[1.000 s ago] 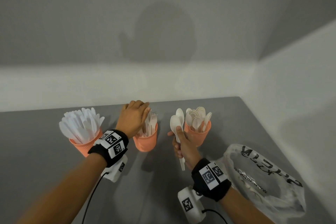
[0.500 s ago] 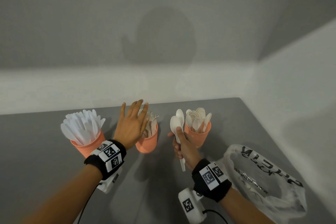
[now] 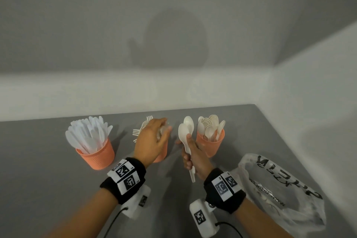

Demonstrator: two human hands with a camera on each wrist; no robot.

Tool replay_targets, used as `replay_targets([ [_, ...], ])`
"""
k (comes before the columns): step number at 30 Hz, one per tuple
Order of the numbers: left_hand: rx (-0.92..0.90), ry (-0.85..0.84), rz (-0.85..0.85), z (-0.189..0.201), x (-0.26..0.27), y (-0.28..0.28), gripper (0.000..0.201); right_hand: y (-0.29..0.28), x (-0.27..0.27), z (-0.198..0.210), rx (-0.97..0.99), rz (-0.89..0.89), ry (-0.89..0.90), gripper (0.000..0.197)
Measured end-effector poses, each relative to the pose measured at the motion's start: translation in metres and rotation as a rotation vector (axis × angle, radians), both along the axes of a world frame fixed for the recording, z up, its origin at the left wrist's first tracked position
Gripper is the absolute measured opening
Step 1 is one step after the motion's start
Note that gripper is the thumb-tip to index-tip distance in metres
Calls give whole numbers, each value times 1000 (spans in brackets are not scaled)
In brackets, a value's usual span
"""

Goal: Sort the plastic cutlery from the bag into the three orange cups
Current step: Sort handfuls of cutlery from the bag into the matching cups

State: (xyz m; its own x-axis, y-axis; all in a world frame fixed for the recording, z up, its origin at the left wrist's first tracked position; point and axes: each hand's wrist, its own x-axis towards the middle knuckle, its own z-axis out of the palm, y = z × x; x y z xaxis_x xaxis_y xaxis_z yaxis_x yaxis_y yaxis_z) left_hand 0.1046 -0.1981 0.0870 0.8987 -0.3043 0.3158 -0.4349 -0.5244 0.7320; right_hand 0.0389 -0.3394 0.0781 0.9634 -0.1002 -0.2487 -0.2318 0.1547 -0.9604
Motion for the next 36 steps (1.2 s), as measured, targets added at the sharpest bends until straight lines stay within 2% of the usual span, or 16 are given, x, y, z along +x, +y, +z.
replay_targets([
  [2,-182,233,-15,8,-5,-11,30,5,-1,1,-1,44,1,45],
  [4,-271,325,-7,13,-6,-18,8,8,-3,4,-7,96,-1,45],
  [9,-427,397,4,22,-1,-15,14,3,-15,7,-51,266,18,52],
  [13,-432,426,-72,26,-5,-9,12,-6,-23,11,-86,374,63,62],
  [15,-413,452,-140,27,-10,-9,12,-8,-30,14,-113,399,68,64],
  [19,-345,467,-240,36,-22,-16,12,-13,-40,16,-345,374,-2,69],
  [22,-350,455,-248,42,-28,-28,15,-22,-50,17,-324,355,6,68],
  [25,-324,361,-224,46,-32,-44,12,-34,-62,22,-271,290,49,52],
  [28,-308,164,-143,55,-30,-63,9,-57,-73,25,-242,82,57,32],
  [30,-312,-1,-95,63,-24,-77,7,-79,-81,26,-259,-69,-3,18],
  [33,-228,-212,-87,71,-14,-97,8,-115,-96,22,-435,-227,-59,12],
  [36,-117,-361,-108,71,-4,-114,12,-150,-112,14,-705,-248,-29,15],
])
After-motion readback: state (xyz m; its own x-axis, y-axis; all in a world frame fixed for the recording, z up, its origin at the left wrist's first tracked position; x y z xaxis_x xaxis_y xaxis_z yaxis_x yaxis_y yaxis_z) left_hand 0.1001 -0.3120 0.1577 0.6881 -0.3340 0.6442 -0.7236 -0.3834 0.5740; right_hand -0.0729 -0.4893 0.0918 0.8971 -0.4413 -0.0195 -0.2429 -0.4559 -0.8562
